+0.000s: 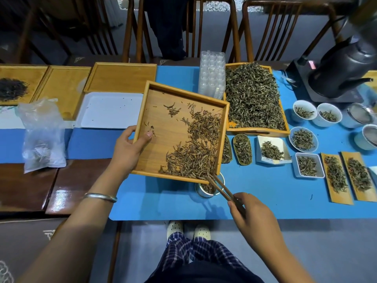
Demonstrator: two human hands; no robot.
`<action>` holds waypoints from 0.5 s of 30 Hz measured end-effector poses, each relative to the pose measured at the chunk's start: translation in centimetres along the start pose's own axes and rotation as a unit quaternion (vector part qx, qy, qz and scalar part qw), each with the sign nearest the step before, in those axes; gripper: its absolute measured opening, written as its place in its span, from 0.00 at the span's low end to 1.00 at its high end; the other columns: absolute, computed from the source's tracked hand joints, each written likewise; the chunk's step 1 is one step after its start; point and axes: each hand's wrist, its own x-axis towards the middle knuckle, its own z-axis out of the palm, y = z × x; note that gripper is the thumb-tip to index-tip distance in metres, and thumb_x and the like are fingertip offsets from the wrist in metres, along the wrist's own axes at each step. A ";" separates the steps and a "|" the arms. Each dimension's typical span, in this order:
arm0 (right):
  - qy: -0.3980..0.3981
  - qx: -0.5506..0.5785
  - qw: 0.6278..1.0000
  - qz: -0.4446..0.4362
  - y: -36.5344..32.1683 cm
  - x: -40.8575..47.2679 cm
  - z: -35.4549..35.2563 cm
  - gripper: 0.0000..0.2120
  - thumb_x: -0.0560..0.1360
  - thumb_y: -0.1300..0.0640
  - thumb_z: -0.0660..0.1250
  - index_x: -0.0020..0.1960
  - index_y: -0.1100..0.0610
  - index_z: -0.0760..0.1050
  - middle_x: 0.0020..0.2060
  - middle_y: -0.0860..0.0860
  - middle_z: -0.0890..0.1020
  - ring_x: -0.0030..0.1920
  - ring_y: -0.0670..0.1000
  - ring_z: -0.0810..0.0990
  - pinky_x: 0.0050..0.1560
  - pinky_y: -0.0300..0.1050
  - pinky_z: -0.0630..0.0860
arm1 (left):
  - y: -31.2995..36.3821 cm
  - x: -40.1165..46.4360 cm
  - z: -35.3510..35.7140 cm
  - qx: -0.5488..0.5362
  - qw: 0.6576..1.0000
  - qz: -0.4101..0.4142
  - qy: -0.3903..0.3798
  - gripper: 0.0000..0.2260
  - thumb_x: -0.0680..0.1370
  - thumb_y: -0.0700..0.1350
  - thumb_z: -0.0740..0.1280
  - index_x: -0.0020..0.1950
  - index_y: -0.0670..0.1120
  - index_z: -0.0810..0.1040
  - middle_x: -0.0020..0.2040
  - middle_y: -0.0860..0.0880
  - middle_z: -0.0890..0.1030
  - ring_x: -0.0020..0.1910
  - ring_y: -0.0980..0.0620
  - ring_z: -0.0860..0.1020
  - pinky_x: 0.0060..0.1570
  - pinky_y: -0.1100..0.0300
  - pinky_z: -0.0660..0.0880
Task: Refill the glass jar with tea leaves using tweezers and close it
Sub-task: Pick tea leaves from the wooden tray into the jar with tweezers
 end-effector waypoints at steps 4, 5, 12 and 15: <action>-0.018 0.008 1.000 0.007 0.2 -0.4 0.1 0.11 0.77 0.48 0.64 0.53 0.54 0.76 0.44 0.48 0.81 0.41 0.50 0.80 0.38 0.45 0.74 | 0.0 0.0 0.1 -0.001 1.000 -0.001 0.001 0.06 0.77 0.50 0.71 0.52 0.57 0.77 0.40 0.61 0.85 0.37 0.60 0.84 0.31 0.68 0.77; -0.013 0.009 1.000 0.008 0.2 -0.5 0.0 0.10 0.77 0.48 0.65 0.52 0.53 0.76 0.44 0.47 0.81 0.40 0.50 0.79 0.36 0.44 0.74 | 0.0 0.0 0.1 -0.001 1.000 0.000 0.001 0.06 0.77 0.50 0.71 0.51 0.57 0.77 0.40 0.61 0.85 0.37 0.60 0.84 0.31 0.68 0.77; 0.031 0.019 0.999 -0.024 -0.5 1.0 -0.9 0.08 0.76 0.52 0.68 0.51 0.55 0.77 0.43 0.49 0.82 0.39 0.51 0.82 0.35 0.45 0.74 | -0.1 -0.1 -0.1 -0.003 1.000 0.002 0.000 0.06 0.77 0.50 0.71 0.51 0.56 0.77 0.40 0.61 0.85 0.37 0.59 0.84 0.31 0.68 0.77; 0.023 0.004 0.999 -0.030 -1.2 2.0 -0.5 0.09 0.77 0.52 0.66 0.54 0.55 0.76 0.47 0.51 0.82 0.43 0.55 0.82 0.39 0.50 0.77 | 0.0 -0.1 0.0 -0.007 1.000 0.005 0.003 0.06 0.77 0.49 0.71 0.52 0.54 0.77 0.39 0.60 0.85 0.36 0.60 0.84 0.30 0.68 0.77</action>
